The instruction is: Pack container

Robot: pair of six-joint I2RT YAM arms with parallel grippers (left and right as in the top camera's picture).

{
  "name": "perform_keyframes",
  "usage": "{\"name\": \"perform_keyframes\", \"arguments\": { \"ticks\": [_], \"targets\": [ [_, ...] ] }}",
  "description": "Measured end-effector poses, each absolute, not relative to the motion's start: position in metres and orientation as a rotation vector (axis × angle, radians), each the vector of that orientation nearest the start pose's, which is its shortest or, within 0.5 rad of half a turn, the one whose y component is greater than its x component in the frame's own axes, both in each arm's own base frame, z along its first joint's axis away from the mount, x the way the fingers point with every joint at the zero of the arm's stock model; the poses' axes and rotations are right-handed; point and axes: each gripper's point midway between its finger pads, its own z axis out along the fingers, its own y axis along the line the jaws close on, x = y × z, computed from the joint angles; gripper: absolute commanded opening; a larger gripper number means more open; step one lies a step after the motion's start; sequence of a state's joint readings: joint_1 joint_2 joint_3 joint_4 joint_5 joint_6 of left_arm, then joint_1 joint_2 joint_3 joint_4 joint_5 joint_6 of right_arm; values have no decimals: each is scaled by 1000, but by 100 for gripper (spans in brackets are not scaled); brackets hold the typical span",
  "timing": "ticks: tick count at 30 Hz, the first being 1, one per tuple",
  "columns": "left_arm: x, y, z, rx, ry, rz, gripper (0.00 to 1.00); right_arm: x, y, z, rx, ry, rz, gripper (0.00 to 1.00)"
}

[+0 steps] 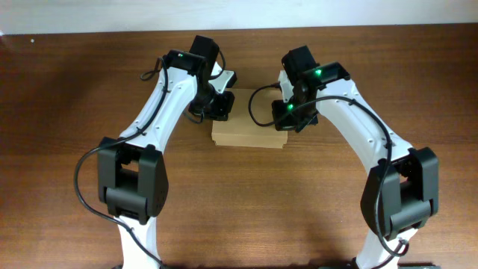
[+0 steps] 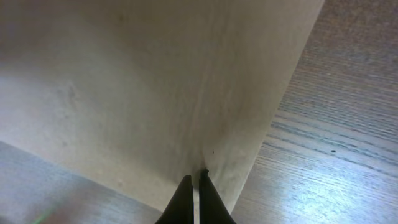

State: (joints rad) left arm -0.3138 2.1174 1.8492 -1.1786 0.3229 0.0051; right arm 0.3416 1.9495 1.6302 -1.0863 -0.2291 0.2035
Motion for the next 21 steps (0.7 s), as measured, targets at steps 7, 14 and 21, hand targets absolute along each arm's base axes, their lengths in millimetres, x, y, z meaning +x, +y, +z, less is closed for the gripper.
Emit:
{"name": "perform_keyframes", "arguments": {
  "ticks": [7,14,21],
  "targets": [
    [402,-187,100,513,2971,-517,2,373,172,105,-238,3006,401,4],
    [429,-166,156,471,2886,-357,4,394,149,185,-176,2843,344,4],
    [446,-122,271,365,2649,-90,6,376,100,319,-79,2562,179,4]
  ]
}}
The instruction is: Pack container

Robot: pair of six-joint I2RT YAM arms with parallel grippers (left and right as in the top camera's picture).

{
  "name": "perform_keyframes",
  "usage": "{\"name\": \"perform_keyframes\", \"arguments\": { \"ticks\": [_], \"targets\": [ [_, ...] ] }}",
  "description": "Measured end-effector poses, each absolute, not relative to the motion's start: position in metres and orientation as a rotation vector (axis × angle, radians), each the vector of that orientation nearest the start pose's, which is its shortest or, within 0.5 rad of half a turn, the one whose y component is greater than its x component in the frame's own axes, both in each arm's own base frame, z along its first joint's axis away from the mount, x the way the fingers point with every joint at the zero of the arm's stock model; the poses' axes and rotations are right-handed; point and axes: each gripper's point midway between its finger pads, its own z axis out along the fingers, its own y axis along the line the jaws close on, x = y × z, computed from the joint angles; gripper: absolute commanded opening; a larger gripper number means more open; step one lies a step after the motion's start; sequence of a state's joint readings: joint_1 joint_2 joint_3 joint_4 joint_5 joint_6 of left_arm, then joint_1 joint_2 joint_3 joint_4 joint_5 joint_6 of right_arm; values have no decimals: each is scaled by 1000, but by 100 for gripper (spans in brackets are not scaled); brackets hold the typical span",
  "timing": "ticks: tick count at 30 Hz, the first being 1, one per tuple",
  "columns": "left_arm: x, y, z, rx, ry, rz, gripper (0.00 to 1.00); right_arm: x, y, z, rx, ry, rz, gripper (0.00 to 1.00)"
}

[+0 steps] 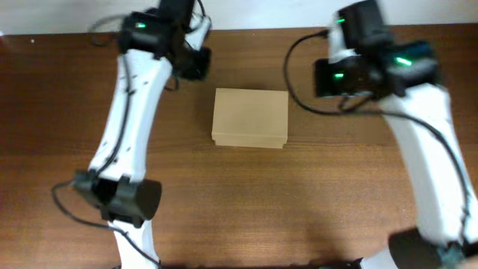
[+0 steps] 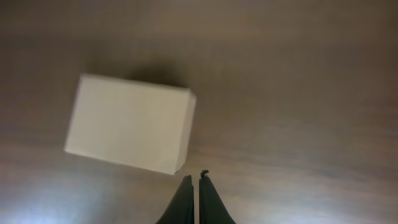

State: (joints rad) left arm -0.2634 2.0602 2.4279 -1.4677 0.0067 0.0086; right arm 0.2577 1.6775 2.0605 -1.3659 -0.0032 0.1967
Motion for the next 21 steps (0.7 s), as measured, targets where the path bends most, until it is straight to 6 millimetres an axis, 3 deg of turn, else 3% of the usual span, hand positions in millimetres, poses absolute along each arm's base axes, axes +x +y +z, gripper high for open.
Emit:
{"name": "perform_keyframes", "arguments": {
  "ticks": [5,7,8,9,10,11,12,17,21],
  "targets": [
    [425,-88,346,278,2487,58,7,339,75,393,-34,2352,128,4],
    [415,-78,367,249,2436,102,17,330,69,405,-25,2313,114,7],
    [411,-75,375,239,2416,115,27,324,65,411,-20,2292,106,8],
    [406,-71,383,232,2395,129,59,319,63,417,-17,2274,101,13],
    [402,-69,389,225,2381,135,99,315,61,421,-14,2258,96,30],
    [399,-66,395,224,2366,145,99,310,58,426,-11,2244,91,85],
    [396,-64,399,220,2355,149,99,305,56,429,-6,2234,90,99],
    [384,-59,414,203,2318,162,99,278,47,435,-5,2230,78,99],
    [384,-57,414,199,2316,168,99,270,44,436,0,2230,72,99]
  ]
}}
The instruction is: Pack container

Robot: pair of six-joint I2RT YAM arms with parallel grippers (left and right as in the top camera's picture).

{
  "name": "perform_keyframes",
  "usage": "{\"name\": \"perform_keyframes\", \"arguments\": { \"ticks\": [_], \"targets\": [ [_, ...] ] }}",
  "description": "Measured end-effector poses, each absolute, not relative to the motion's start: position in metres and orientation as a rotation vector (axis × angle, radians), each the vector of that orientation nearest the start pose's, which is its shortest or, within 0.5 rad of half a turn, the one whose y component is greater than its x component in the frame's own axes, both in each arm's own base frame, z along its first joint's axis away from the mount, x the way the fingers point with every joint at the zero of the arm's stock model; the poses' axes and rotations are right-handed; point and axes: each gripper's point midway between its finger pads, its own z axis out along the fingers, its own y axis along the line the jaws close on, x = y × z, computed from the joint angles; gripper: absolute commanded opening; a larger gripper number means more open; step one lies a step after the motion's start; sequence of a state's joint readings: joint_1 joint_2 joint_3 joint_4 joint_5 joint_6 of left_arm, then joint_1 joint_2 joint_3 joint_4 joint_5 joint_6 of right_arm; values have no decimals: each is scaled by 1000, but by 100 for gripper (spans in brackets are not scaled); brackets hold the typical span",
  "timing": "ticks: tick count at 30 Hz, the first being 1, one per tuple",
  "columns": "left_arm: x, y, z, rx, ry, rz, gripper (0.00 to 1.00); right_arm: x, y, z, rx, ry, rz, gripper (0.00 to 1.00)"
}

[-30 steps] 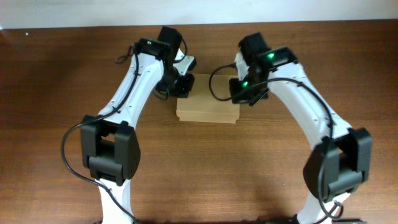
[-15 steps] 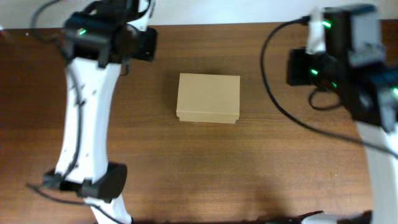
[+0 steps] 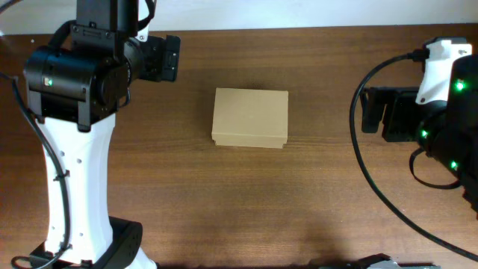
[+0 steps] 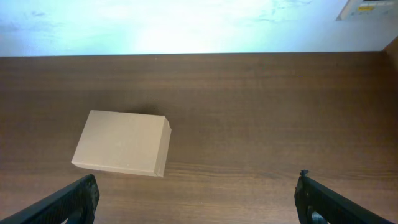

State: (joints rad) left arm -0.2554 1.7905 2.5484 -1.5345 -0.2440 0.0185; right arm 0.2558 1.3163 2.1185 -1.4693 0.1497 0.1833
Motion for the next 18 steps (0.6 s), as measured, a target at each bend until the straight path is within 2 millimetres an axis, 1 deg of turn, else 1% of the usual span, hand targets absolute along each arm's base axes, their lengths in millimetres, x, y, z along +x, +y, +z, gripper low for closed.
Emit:
{"name": "perform_keyframes", "arguments": {
  "ticks": [18],
  "targets": [
    [384,-57,414,199,2317,168,99,289,49,419,-6,2294,54,99]
  ]
}}
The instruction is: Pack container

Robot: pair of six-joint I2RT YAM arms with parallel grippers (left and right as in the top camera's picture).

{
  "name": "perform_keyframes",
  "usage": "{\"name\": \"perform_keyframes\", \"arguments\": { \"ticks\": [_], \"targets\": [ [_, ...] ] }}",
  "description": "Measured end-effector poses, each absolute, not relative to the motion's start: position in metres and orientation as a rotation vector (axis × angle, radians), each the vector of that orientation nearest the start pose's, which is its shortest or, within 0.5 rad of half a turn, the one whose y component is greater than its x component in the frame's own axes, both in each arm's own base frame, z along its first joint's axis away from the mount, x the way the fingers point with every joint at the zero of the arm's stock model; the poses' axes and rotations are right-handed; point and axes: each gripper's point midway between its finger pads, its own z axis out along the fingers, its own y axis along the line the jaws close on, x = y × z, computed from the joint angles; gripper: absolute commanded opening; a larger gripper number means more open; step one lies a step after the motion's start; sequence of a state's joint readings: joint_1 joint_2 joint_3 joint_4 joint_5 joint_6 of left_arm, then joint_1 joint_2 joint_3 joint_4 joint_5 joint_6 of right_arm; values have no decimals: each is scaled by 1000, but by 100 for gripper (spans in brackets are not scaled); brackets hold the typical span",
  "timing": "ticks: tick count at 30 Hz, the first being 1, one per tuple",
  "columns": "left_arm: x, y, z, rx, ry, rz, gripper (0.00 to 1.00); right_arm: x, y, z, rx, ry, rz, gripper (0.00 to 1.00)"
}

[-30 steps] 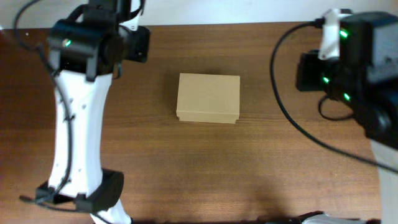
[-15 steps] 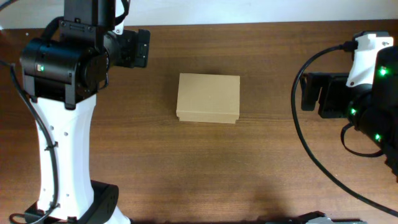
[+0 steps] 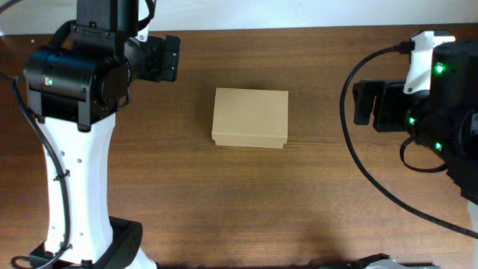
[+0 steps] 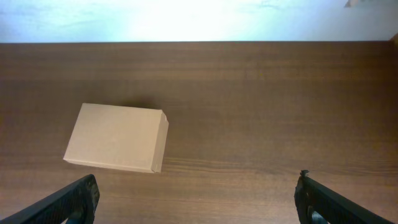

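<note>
A closed tan cardboard box (image 3: 250, 118) lies flat in the middle of the brown table; the right wrist view has it at lower left (image 4: 116, 138). My right gripper (image 3: 371, 103) is raised high to the right of the box. It stands wide open (image 4: 197, 190) with only bare table between its fingers (image 4: 74, 200). My left gripper (image 3: 163, 58) is raised high at the back left, apart from the box. Whether it is open or shut does not show. Nothing touches the box.
The white left arm column (image 3: 75, 164) stands over the table's left side. The right arm (image 3: 441, 90) and its cables hang over the right side. A pale wall (image 4: 199, 18) runs along the table's far edge.
My right arm has shifted a little towards the box, so the box sits slightly lower and further left in the wrist view. The right gripper is still wide open. The left arm has not moved.
Both grippers were down at the box, the right one shut against its right side. Then both were lifted off and apart, the right still shut. Then both arms were raised high with the right gripper wide open, as it stands now. The box stayed in place.
</note>
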State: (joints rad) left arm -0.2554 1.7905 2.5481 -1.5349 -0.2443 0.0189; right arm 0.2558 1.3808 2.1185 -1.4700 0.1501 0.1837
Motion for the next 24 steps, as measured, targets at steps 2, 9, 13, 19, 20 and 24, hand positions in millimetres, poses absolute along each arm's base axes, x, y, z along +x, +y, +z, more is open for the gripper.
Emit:
{"name": "perform_keyframes", "arguments": {
  "ticks": [2,9,13,19,20,24],
  "targets": [
    [384,-57,414,199,2317,168,99,293,50,416,-7,2305,51,99],
    [384,-57,414,199,2317,169,99,303,46,425,20,2230,49,99],
    [383,-57,414,200,2318,169,99,308,24,450,114,2015,51,99],
    [383,-57,414,200,2319,170,99,283,-21,436,257,1761,-6,99],
    [384,-57,414,200,2318,169,99,278,-27,422,277,1756,-24,99],
    [384,-57,414,200,2318,170,99,259,-49,347,351,1765,-86,99]
  ]
}}
